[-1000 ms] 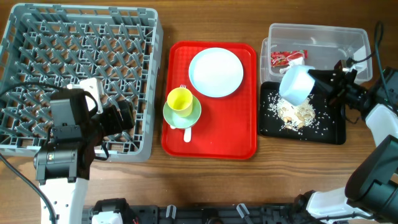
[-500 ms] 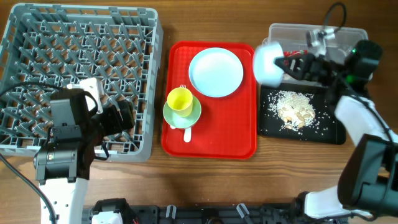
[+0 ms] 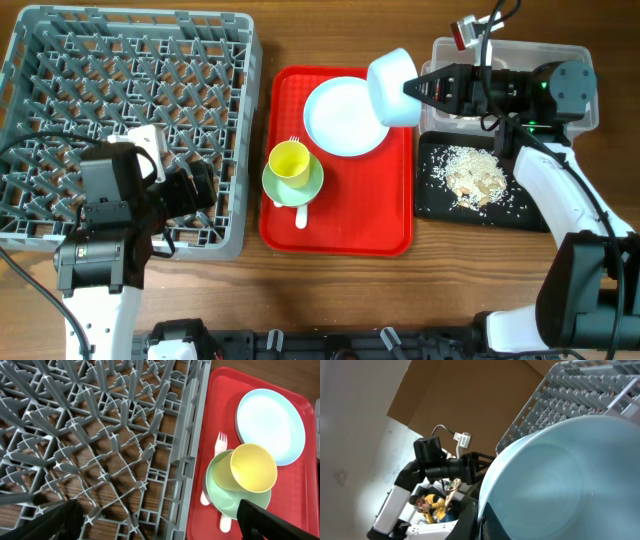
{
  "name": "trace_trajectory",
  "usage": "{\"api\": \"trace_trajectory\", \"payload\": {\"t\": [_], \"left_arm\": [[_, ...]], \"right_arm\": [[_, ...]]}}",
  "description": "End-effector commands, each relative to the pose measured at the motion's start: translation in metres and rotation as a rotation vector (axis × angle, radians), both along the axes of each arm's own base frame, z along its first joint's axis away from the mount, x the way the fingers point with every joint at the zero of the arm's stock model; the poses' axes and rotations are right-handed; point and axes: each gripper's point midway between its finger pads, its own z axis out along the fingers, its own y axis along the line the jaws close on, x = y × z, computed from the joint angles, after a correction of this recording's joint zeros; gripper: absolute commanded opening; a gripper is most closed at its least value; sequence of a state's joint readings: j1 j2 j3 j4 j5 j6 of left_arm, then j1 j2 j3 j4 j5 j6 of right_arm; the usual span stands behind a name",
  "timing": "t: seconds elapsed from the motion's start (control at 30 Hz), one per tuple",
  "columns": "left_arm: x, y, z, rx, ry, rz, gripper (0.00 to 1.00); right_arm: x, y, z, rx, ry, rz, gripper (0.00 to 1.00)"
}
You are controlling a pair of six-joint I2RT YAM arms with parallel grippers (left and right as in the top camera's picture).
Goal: Sort waste into correct bins and load items into the dishwasher rack
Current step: 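Carry the empty bowl to the red tray and set it on the plate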
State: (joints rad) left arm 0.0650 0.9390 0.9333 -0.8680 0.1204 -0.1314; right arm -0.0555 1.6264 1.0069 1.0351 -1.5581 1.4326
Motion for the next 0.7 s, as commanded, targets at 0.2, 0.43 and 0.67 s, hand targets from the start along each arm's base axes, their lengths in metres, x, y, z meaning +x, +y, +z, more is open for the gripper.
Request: {"api": "trace_trajectory", "payload": {"t": [0.2, 0.43, 0.67], "left_arm": [[0.003, -0.003, 0.008, 0.006, -0.024, -0.024, 1.00], [0.003, -0.003, 0.008, 0.006, -0.025, -0.025, 1.00], [0.003, -0.003, 0.008, 0.006, -0.025, -0.024, 1.00]], "right_arm": [[0.062, -0.030, 0.025, 0.107, -0.053, -0.360, 0.04], [0.103, -0.042, 0.002, -0.084, -0.064, -0.529, 0.04], [0.105, -0.035, 0.014, -0.285, -0.129, -0.541, 0.04]]}}
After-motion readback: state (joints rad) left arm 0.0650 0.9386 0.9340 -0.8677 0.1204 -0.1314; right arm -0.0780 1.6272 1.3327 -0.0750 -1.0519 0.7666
